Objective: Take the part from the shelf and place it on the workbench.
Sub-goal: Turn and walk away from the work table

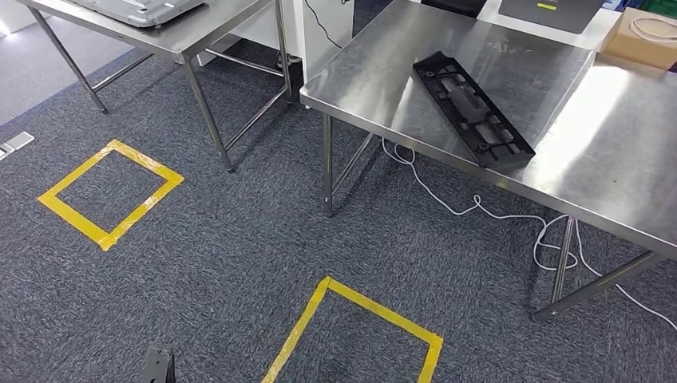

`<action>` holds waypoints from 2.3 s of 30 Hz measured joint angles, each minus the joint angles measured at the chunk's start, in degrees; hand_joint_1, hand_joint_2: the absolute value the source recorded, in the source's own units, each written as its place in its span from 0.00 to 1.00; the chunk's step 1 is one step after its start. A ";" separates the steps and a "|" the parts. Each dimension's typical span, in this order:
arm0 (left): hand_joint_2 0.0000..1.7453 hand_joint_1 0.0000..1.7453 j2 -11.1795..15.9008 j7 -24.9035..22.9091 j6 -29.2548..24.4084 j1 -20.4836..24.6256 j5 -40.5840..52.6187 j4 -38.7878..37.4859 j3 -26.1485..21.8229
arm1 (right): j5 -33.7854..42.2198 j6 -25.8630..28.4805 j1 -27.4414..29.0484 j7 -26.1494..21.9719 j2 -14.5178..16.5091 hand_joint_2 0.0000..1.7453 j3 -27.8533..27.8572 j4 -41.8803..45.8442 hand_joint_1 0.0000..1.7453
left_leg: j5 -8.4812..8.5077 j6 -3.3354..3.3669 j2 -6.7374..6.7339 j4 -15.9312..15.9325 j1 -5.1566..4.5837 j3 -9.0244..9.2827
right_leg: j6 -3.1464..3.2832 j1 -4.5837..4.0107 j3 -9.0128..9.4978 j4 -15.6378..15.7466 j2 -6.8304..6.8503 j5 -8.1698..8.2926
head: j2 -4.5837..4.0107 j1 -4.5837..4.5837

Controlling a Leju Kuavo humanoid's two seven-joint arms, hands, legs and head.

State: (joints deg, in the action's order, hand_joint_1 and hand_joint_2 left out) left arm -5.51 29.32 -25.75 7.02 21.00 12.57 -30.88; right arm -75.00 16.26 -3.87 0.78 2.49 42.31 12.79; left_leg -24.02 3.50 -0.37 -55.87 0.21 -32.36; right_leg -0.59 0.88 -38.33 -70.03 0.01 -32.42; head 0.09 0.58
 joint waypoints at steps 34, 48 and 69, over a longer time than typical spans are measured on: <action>0.00 0.00 -0.66 -5.55 -0.12 0.37 6.49 -0.02 5.13 | -6.55 -17.79 0.01 1.00 2.61 0.00 -3.49 -1.10 0.00 | 2.70 -2.03 -0.04 -0.68 0.22 -3.22 | 0.58 -0.72 9.49 15.59 0.06 4.99 | 0.00 0.25; 0.00 0.00 -1.15 -5.55 -0.21 0.40 6.59 -0.09 5.09 | -8.28 -19.36 0.14 1.01 2.64 0.00 -4.91 -1.10 0.00 | 4.81 -0.84 1.41 1.05 0.51 -4.24 | -1.37 0.68 4.02 2.36 0.06 -1.44 | 0.01 -0.01; 0.00 0.00 -1.20 -5.59 -0.35 0.36 6.75 -0.23 5.07 | -8.86 -19.47 0.03 0.92 2.73 0.00 -6.05 -1.12 0.00 | 0.02 -2.35 -2.26 -2.91 -0.17 -3.04 | -0.23 -0.42 10.25 14.29 4.83 3.35 | 0.01 0.50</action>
State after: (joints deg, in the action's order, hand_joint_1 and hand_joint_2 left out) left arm -6.70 23.73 -26.10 7.38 27.76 12.34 -25.82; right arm -83.85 -3.21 -3.84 1.70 5.22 36.26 11.67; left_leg -24.00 1.15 -2.64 -58.79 0.04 -35.41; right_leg -0.82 0.46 -28.08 -55.74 4.84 -29.07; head 0.10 1.08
